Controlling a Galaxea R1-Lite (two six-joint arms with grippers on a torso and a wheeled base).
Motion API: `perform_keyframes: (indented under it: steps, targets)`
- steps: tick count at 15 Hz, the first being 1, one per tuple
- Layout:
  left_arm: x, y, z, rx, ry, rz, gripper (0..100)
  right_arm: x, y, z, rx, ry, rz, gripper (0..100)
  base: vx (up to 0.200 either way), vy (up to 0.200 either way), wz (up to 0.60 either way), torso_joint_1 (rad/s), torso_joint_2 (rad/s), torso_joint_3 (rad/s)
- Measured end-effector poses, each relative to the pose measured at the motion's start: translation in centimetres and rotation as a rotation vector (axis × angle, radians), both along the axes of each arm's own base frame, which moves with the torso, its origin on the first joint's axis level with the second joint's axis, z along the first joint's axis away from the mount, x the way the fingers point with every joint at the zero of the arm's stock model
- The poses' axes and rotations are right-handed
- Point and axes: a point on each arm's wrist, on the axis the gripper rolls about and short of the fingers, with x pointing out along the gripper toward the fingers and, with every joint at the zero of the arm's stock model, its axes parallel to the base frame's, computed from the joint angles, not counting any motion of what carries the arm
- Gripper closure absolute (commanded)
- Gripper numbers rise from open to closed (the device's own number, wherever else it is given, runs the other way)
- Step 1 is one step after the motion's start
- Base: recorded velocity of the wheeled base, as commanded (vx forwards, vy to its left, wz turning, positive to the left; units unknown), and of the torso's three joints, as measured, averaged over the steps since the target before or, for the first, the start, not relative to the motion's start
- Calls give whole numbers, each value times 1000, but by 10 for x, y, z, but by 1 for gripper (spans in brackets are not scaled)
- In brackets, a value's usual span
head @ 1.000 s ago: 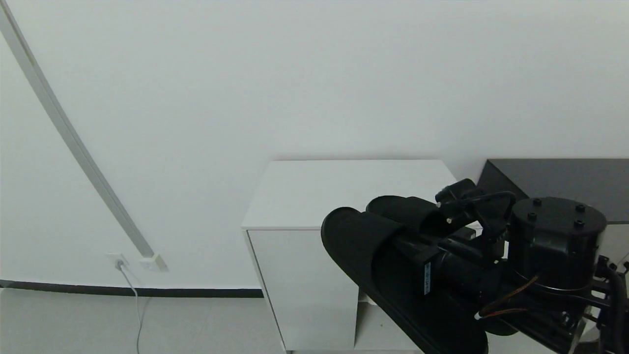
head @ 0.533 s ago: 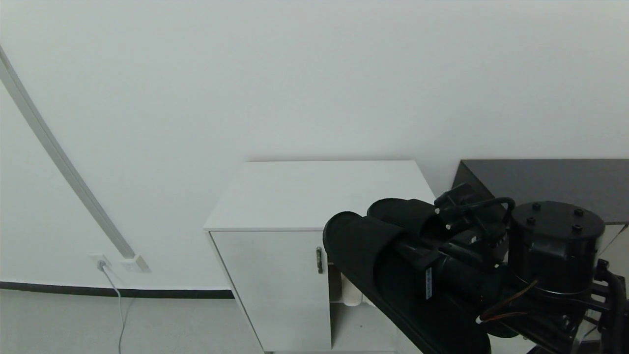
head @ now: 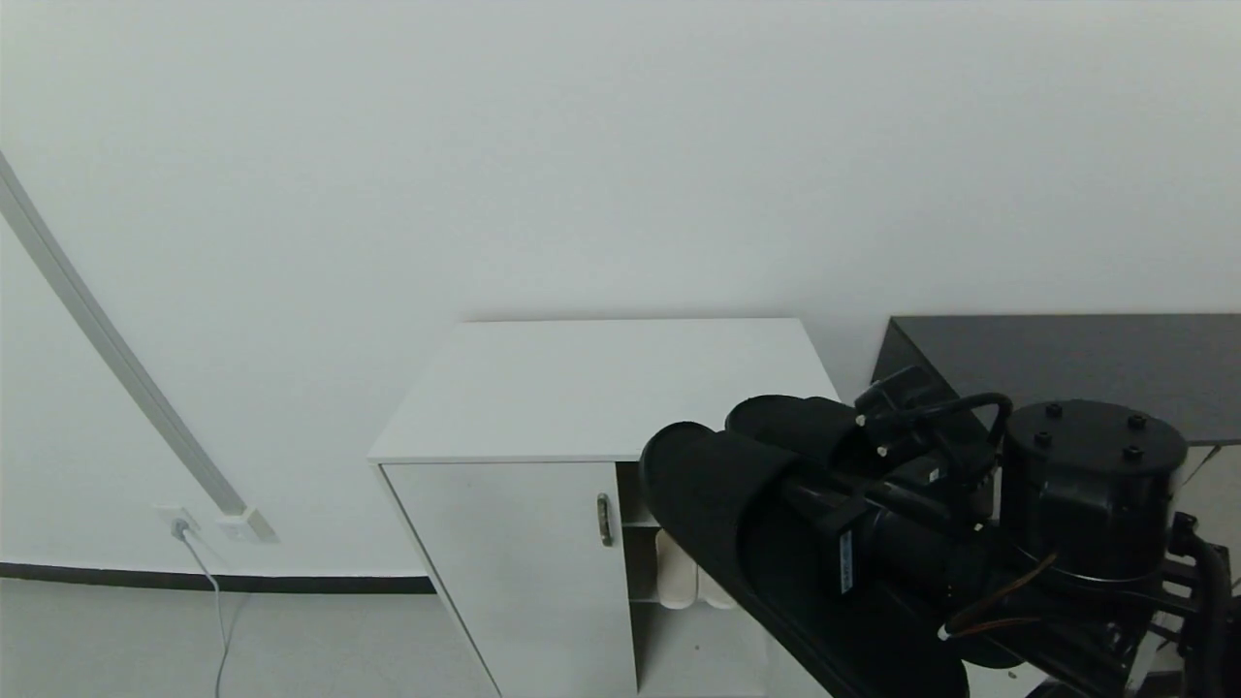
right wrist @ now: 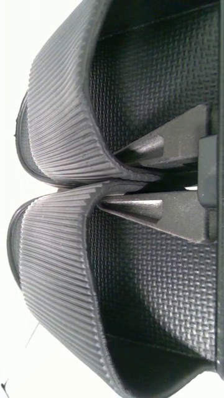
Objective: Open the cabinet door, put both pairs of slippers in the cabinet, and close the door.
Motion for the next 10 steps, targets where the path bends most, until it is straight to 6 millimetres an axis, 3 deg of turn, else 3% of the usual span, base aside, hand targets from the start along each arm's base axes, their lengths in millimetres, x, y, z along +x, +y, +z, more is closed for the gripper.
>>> perform_keyframes:
  steps: [6, 10]
  targets:
    - [0, 0, 0, 5, 0, -2, 100, 1, 0, -1, -3, 3, 2, 100, 0, 0, 0, 0, 0, 0]
    - [0, 0, 0, 6, 0, -3, 100, 2, 0, -2, 4, -6, -4, 100, 0, 0, 0, -133, 299, 165]
